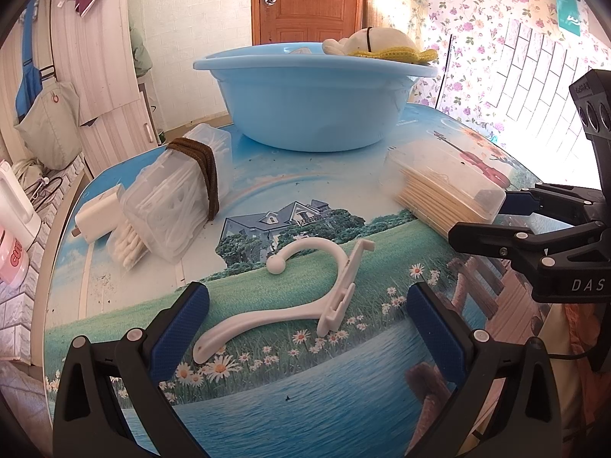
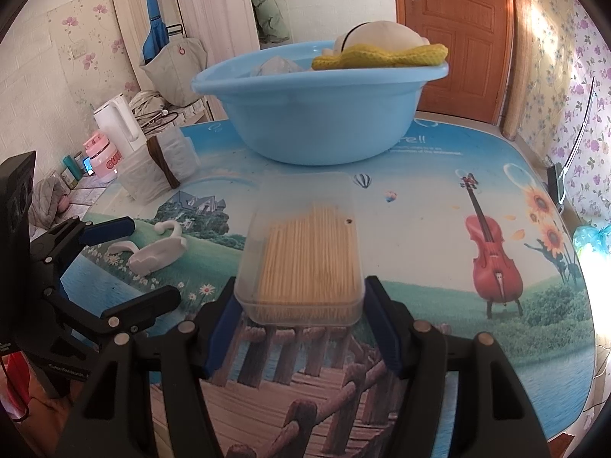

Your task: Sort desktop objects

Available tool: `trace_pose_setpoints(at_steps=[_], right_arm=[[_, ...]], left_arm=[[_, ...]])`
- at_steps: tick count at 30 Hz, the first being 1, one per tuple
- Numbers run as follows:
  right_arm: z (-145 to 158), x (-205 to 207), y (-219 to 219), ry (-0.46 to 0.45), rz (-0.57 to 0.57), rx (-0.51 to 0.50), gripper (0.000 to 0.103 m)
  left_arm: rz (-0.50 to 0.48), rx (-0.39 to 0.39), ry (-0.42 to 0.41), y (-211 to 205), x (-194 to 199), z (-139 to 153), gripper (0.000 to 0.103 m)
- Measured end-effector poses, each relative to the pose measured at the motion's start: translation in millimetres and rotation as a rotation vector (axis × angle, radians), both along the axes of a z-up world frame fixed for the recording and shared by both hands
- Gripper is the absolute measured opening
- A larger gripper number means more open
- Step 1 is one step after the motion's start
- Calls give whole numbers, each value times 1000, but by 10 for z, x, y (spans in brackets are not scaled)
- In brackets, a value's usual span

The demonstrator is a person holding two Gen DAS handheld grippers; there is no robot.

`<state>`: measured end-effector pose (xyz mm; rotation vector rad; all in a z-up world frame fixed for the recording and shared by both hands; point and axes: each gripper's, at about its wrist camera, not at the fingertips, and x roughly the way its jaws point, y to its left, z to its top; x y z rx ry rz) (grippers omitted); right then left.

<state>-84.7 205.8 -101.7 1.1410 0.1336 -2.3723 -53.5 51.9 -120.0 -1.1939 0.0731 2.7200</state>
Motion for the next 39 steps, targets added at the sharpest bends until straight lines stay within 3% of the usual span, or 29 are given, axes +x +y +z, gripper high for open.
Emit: trace_pose_setpoints(at_steps=[39], right_arm=[[3,1,62,-8,-12,-16,64]], left_arm=[[6,1,4,-3,0,4,102]])
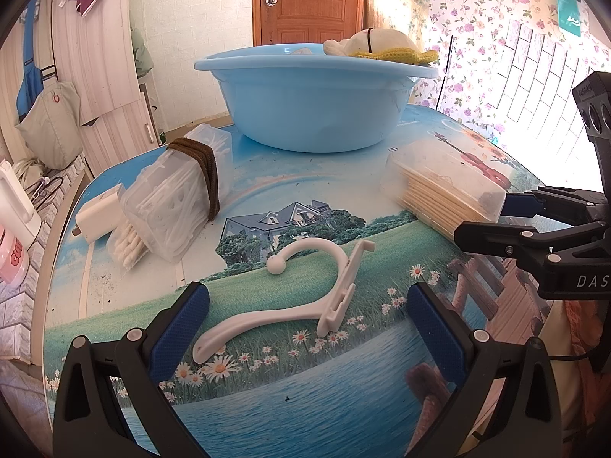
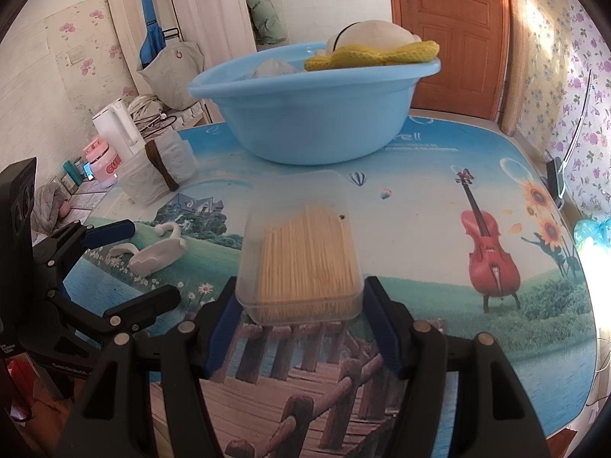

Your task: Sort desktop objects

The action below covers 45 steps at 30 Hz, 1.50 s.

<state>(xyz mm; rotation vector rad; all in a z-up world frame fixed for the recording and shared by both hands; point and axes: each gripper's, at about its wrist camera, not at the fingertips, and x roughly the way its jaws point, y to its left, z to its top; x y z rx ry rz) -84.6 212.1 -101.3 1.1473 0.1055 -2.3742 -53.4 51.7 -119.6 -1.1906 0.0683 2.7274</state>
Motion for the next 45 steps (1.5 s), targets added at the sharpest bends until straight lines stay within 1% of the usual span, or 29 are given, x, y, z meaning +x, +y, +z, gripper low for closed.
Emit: trace_pose_setpoints(at_steps=[9,14,19,23,25,27,28,30,31,32,34,35,36,37,40,45], right_arm=[[-9,9,-2,2,3,4,64],[-14,23,10,-1,3,1,64],[-14,26,11,-1,3,-1,64],[-12,36,29,-1,-6,-11,62],[-11,39,44,-2,-6,-18,62],[-9,39,52,-4,-6,-21,62],[-8,40,51,-4,-5,-21,62],[-8,40,51,-3,-5,-21,62],[-8,39,52,-4,-5,-21,62],[-7,39,51,-4,-6,-22,61],[-8,41,54,-5,-7,-24,61],[-5,45,55,-5,-8,-25,61],[0,49,56,-2,-9,-26,61],[8,54,62,1,-10,-27,61],[51,67,74,14,-15,-30,61],[121,94,74,32,-9,-38,61]], left_arm=[[10,-1,1,15,-7,4,102],[-9,-12,-67,2,12,40,102],[-5,-14,-115,7,-53,54,103],[-19,-8,-107,15,-67,50,101],[-19,-9,-94,12,-59,65,91],[-14,-4,-81,0,-61,94,69],[-11,-2,-79,-8,-67,106,65],[-6,2,-74,-41,-81,123,49],[-3,4,-72,-53,-90,127,45],[2,8,-71,-69,-98,130,39],[5,36,-73,-111,-113,138,37],[4,51,-71,-132,-114,145,33],[1,74,-67,-156,-105,157,17],[1,89,-72,-172,-105,160,11],[1,119,-78,-220,-96,157,10],[4,138,-66,-272,-63,194,10]])
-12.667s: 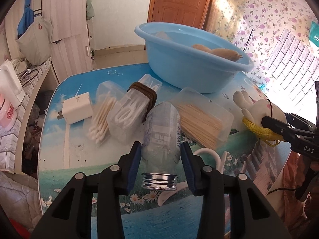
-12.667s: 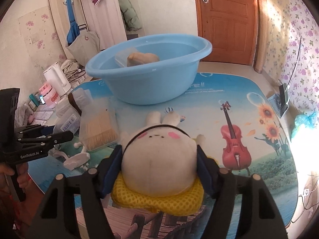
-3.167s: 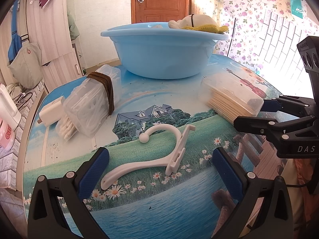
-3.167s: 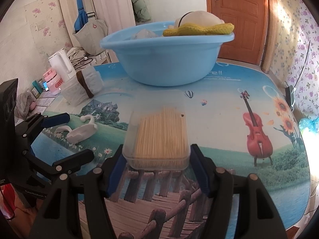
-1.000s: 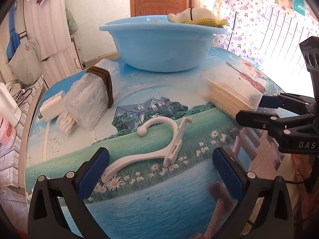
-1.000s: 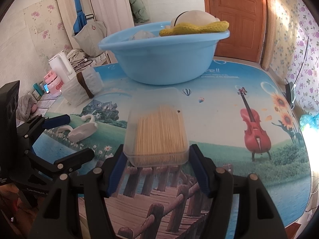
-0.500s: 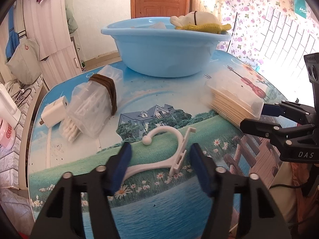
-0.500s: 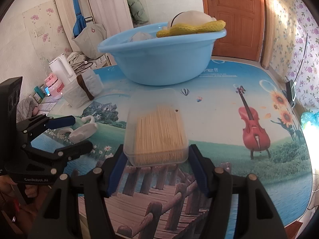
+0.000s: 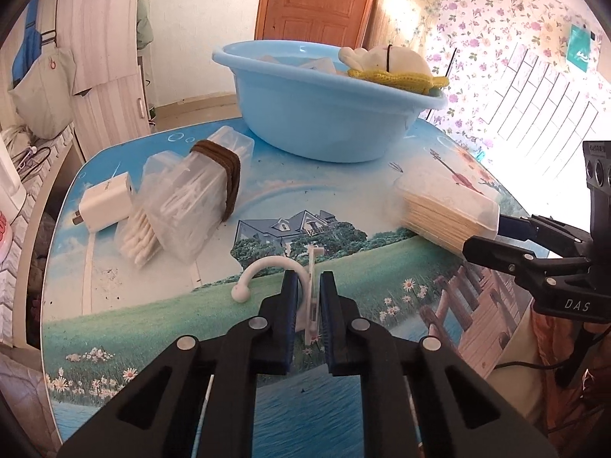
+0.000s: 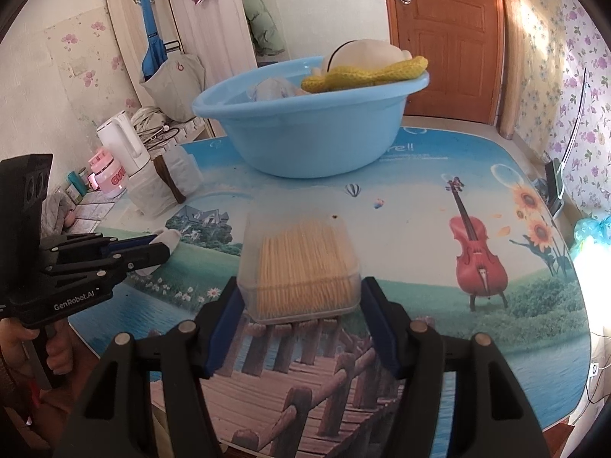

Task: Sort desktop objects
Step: 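Grasp the white plastic hanger with left tool while right tool lifts the toothpick box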

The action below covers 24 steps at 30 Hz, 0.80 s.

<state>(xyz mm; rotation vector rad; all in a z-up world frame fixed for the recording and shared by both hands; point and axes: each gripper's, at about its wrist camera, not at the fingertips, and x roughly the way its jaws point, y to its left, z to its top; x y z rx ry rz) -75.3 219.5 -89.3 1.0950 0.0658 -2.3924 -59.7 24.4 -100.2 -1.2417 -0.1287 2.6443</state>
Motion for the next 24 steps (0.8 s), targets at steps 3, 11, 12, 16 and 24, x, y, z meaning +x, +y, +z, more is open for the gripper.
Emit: trace_pose_setpoints(at_steps=[3,11,12,16,24], right_arm=[[29,13,-6,7,3,-3,61],[357,116,24,99,20,-56,60],[401,126,20,110,27,-60,60],[483,140,15,126,34,-74,60],[728,162,33,183,47,-112,60]], left_arm=[[1,5,27,-10,28,96,10],[7,19,117,-47,66,526,10],[11,24,123,-56,54,560,10],[22,47,137,-98,62,675,10],[28,36,157,-65,11,850,10]])
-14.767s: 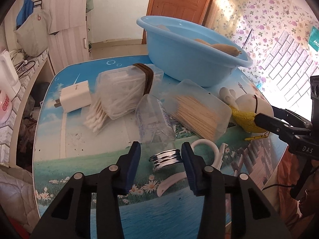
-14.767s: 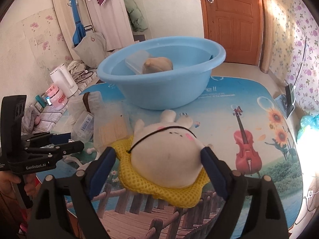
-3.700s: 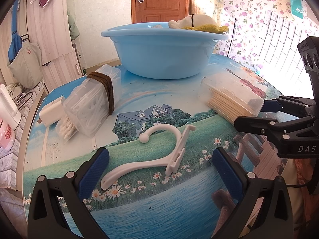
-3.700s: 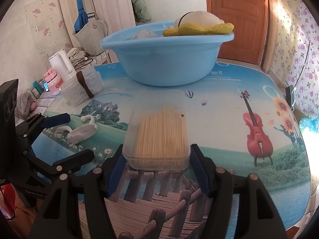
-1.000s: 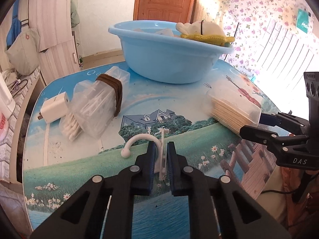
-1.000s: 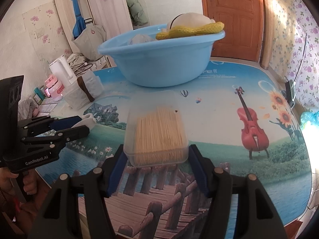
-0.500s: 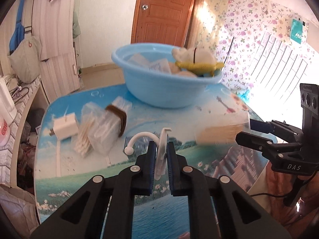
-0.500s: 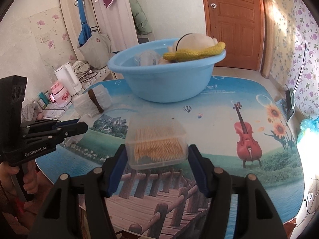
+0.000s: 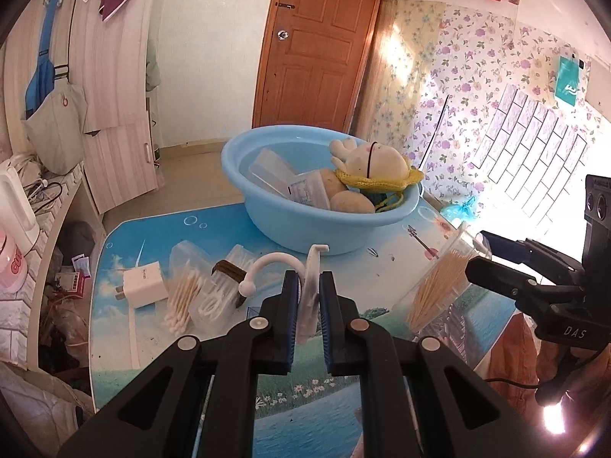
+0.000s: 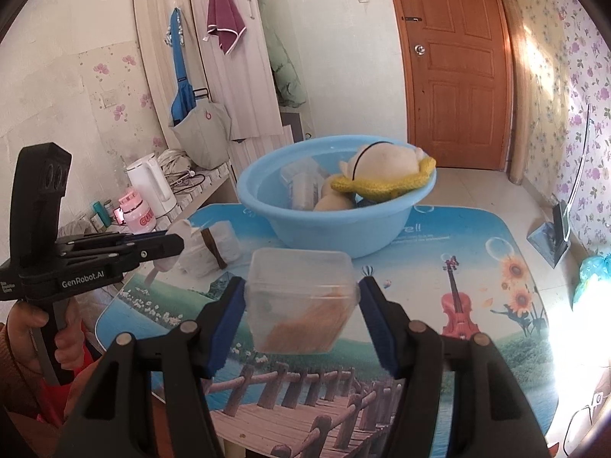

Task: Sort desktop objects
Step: 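Grasp the white plastic hanger with left tool while right tool lifts the toothpick box, then drop the hanger into the basin with left tool while right tool drops the toothpick box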

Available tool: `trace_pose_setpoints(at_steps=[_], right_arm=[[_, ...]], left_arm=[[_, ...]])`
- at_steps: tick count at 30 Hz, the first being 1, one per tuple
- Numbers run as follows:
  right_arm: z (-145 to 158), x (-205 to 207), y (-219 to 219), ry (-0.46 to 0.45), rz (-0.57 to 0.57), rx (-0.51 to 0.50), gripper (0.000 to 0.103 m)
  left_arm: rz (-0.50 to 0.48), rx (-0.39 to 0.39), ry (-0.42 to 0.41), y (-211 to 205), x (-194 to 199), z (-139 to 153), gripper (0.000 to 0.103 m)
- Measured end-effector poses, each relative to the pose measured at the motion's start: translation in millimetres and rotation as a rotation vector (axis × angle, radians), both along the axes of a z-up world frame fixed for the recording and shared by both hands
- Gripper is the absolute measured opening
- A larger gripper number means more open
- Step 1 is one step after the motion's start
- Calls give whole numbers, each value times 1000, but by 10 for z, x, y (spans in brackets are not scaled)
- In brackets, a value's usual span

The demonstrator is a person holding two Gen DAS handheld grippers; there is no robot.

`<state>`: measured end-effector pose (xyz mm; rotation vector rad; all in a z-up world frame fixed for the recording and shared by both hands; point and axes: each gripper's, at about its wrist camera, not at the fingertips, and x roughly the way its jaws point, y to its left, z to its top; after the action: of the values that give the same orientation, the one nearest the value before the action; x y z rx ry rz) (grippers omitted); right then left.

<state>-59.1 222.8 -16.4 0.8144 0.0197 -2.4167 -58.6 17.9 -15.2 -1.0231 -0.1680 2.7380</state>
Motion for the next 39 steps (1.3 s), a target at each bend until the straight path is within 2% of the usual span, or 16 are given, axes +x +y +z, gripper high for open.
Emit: trace_pose_setpoints(at_steps=[7,12,23,28,30,32,35,39], right_arm=[[470,-112,-6,118,9,-38,60],[712,-330,-18,191,-16,-63,60],[610,-954,-151,155,-73,-47,60],[548,-1194,-224,123,-72,-43,60],[547,-1243,-291,123,-64,-31,60],[527,-1288,-373,112,-44,-22,60],[444,-1343,-490,84,-29,-6,61],[298,-1351,-667,37,10,39,62]], left_arm=[[-10,-1,63,8,-235,295,10],[-36,2,94,94,-550,417,10],[-116,17,22,338,-1329,221,11],[-114,10,12,336,-1370,153,20],[-104,16,17,305,-1308,142,34],[-93,18,24,235,-1236,126,43],[-76,7,33,156,-1131,136,47],[-32,-25,44,24,-981,140,66]])
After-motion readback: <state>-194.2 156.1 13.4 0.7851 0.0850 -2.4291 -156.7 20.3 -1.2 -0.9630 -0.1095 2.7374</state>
